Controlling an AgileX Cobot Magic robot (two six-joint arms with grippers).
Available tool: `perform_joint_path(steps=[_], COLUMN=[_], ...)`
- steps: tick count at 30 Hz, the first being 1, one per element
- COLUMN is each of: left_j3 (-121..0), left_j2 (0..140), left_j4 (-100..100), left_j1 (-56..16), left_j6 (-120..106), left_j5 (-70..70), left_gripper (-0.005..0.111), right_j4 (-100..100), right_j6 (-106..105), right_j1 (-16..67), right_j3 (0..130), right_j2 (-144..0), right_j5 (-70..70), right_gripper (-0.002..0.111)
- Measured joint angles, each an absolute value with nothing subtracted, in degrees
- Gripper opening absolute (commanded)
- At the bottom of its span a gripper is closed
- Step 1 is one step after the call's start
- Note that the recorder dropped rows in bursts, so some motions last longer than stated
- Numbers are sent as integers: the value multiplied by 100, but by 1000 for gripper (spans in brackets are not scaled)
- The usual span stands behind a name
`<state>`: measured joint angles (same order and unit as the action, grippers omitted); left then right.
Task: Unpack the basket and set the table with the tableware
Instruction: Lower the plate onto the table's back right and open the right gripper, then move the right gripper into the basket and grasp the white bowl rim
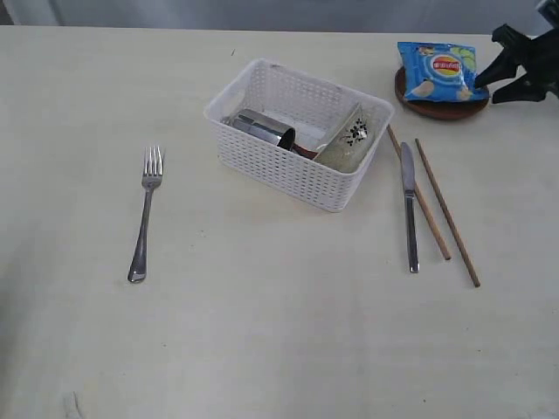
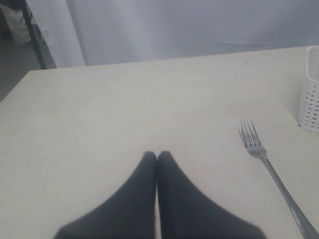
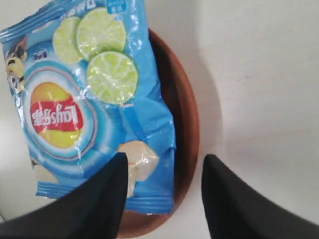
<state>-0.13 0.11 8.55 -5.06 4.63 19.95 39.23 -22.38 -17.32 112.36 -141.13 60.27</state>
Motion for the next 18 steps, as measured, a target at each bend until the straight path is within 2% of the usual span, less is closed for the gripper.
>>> perform_joint_path(steps=[9, 13, 15, 18], left_j3=[-13, -13, -13, -13], left_j2=[11, 11, 11, 11], left_j4=[855, 855, 855, 855], left_j1=[-506, -506, -506, -506], left_j6=[463, 463, 463, 463], left_j5=[1995, 1995, 1995, 1995], left_gripper=[0, 0, 0, 0], right_j4=[3339, 3770, 3766, 2568], right_j6=[-1707, -1467, -1161, -372], right_j1=[-1755, -1643, -1294, -208], right_j3=[11455, 11476, 11484, 11503], right_j2=[-13603, -12747, -12308, -11734], right_j5=[6458, 6816, 6876, 6921], right_gripper=[45, 45, 45, 45])
